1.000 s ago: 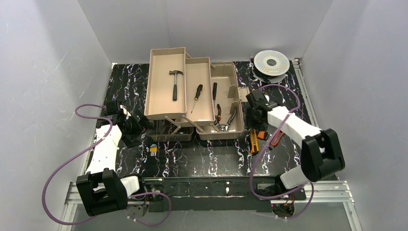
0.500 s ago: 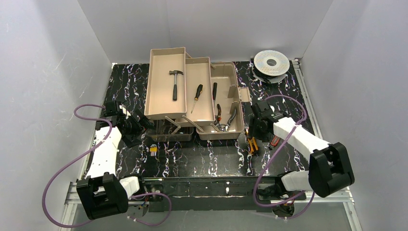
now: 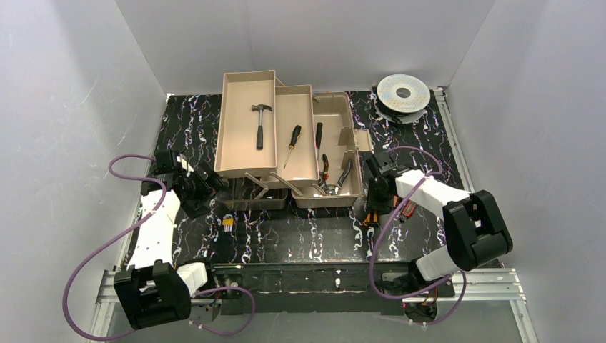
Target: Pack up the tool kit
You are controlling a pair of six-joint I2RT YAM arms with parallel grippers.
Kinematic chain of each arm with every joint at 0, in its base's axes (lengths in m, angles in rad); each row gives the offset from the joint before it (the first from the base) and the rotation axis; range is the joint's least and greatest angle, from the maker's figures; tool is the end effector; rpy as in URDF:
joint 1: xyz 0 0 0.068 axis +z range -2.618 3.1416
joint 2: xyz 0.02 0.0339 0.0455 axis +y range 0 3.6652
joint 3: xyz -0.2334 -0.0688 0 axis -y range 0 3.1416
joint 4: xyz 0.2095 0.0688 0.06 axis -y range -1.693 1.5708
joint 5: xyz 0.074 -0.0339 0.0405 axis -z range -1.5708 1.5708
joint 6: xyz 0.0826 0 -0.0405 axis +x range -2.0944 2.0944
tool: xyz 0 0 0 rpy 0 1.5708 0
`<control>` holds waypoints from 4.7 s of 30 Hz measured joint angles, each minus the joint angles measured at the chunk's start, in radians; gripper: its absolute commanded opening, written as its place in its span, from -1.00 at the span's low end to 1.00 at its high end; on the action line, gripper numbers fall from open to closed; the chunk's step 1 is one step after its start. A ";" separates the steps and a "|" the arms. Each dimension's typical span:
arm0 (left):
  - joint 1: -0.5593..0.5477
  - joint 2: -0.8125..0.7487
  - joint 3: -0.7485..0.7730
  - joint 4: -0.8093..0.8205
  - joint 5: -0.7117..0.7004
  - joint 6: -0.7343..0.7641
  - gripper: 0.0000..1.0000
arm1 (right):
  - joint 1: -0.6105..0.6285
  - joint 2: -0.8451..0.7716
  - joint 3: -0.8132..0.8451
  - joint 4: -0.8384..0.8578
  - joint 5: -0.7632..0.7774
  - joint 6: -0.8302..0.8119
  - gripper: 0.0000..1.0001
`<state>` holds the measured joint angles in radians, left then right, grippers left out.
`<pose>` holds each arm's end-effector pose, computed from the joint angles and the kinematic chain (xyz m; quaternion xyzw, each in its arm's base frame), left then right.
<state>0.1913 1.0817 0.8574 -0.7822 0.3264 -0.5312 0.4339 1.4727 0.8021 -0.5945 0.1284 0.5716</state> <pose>0.2106 0.0138 0.2028 -0.2926 0.9025 -0.2003 0.2444 0.2272 0.0936 0.1139 0.0776 0.9833 0.0176 0.1637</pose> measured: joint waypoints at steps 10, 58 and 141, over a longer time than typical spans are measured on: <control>0.000 0.000 0.000 0.000 0.000 0.000 0.99 | 0.002 -0.283 0.055 -0.045 0.076 0.004 -0.58; -0.003 -0.018 0.000 0.001 -0.011 0.000 0.99 | -0.098 -0.307 0.228 -0.092 0.180 0.039 0.72; -0.003 -0.016 0.000 0.000 0.009 0.008 0.99 | 0.208 0.143 0.882 0.080 -0.244 -0.081 -0.97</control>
<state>0.1879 1.0660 0.8574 -0.7826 0.3351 -0.5236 0.6415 1.6161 1.6844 -0.5148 -0.1154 0.4908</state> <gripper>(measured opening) 0.994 0.043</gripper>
